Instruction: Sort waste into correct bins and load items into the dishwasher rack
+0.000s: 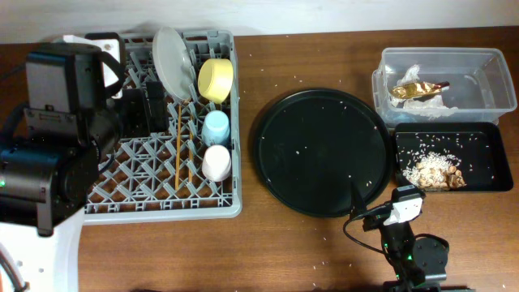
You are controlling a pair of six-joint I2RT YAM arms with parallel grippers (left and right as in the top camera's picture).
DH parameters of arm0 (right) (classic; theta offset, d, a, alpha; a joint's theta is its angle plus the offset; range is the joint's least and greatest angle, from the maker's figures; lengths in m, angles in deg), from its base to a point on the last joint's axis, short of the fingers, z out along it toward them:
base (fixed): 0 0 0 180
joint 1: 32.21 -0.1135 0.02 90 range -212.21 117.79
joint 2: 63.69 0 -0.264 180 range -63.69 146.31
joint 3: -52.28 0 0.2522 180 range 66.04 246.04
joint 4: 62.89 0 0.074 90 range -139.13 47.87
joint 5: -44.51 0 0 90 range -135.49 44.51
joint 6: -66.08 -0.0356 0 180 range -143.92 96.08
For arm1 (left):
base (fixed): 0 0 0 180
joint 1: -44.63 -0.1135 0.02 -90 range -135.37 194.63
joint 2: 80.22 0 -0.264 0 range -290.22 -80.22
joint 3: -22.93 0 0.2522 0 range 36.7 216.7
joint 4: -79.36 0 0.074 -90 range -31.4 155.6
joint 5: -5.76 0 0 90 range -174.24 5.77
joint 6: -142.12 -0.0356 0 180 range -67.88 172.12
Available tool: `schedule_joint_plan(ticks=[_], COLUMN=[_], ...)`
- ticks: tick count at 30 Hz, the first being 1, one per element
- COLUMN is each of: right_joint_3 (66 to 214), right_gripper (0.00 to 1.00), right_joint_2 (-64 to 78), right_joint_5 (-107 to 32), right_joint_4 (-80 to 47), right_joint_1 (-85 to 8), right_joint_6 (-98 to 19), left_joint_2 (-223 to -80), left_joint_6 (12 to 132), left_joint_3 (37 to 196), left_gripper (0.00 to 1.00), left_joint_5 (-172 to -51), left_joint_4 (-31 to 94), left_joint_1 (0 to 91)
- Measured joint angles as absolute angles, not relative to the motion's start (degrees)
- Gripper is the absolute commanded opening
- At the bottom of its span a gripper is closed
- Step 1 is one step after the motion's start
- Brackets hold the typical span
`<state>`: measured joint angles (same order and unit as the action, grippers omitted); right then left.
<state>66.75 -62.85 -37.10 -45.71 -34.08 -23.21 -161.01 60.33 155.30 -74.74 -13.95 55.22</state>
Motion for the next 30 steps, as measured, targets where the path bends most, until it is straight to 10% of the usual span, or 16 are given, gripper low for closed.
schedule_joint_plan(ticks=[8, 18, 30], right_joint_3=[66.8, 66.7, 66.7], right_gripper=[0.98, 0.98, 0.99], right_joint_2=[-62.9, -63.1, -63.1], right_joint_5=[-37.1, -37.7, -37.7], right_joint_4=[-45.7, -45.7, -45.7], right_joint_1=[-34.1, -34.1, -34.1], right_joint_6=[-23.2, -23.2, -23.2], left_joint_2=[-155.5, -96.7, -81.0], left_joint_6=[60.2, 54.7, 44.0], left_joint_3=[146.1, 58.5, 37.6], left_gripper=[0.99, 0.99, 0.99], left_joint_5=[-68.4, -77.8, -82.5], left_joint_4=[-7.0, 54.4, 60.8], left_joint_1=[53.9, 42.9, 42.9])
